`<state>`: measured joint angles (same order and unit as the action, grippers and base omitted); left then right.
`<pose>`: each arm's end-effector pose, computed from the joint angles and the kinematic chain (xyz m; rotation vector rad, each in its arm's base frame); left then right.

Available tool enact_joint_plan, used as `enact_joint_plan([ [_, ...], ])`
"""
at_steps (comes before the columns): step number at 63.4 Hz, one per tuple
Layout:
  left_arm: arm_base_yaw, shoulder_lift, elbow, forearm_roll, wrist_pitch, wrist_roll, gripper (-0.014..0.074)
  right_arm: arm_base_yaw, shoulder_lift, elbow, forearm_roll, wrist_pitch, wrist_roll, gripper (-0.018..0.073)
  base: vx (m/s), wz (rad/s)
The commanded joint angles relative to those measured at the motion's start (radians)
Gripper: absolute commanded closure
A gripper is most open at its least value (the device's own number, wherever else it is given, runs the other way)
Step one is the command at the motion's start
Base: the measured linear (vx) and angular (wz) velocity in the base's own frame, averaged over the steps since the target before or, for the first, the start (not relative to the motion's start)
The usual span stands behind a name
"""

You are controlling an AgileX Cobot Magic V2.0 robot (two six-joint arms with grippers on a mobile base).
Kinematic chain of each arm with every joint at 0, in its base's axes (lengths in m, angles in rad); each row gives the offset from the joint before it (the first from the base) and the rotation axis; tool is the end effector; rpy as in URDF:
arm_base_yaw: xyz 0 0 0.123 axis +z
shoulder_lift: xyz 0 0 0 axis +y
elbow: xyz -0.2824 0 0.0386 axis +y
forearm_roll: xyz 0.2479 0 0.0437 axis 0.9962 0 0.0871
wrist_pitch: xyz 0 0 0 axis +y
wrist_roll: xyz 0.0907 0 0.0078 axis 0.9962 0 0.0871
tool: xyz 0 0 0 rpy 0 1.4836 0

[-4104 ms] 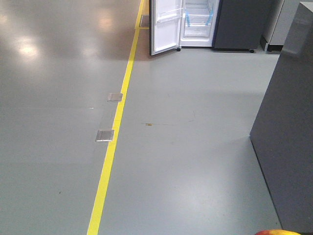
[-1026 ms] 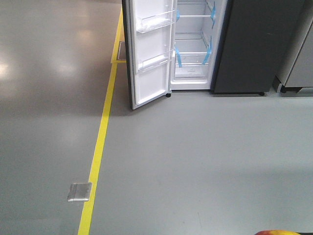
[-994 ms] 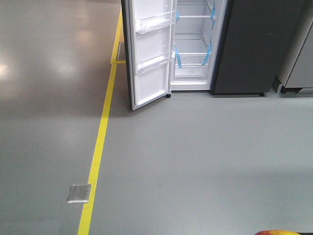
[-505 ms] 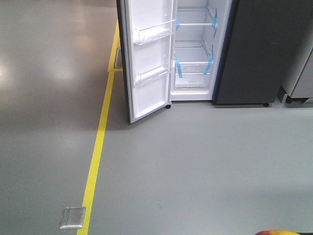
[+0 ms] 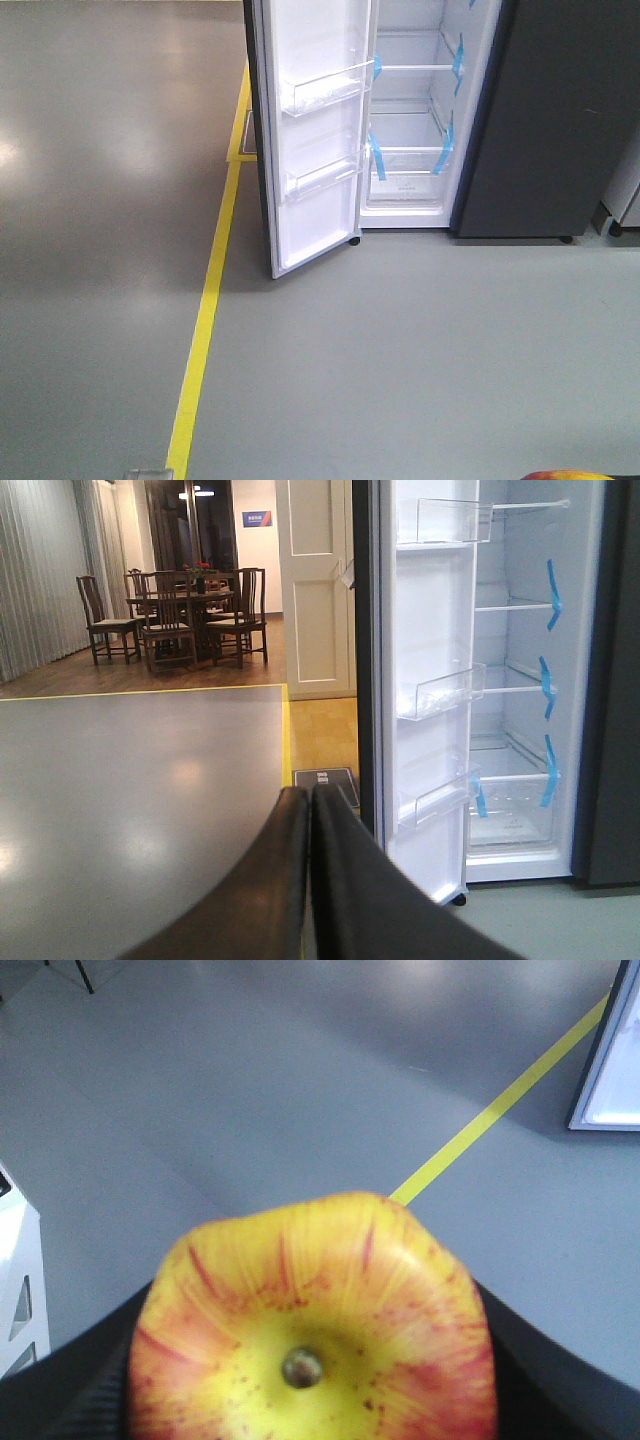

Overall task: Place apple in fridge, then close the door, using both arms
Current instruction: 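Drive closer to the open fridge door bins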

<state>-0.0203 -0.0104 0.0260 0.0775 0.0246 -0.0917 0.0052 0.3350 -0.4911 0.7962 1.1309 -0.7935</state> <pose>0.0567 -0.0010 0.2026 0.0031 1.5238 -0.0261 0.0352 0.0591 0.2874 -0.7540 2.0304 0.5920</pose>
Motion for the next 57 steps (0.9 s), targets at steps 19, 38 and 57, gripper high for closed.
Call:
enact_joint_plan([
  [19, 0.000, -0.017, 0.022, -0.002, -0.071, -0.003, 0.0603, -0.003, 0.010, -0.023, 0.057, -0.043, -0.009, 0.0203, 0.22, 0.04],
  [38, 0.000, -0.017, 0.022, -0.002, -0.071, -0.003, 0.0603, -0.003, 0.010, -0.023, 0.057, -0.043, -0.009, 0.0203, 0.20, -0.01],
  [57, 0.000, -0.017, 0.022, -0.002, -0.071, -0.003, 0.0603, -0.003, 0.010, -0.023, 0.057, -0.043, -0.009, 0.0203, 0.19, -0.04],
])
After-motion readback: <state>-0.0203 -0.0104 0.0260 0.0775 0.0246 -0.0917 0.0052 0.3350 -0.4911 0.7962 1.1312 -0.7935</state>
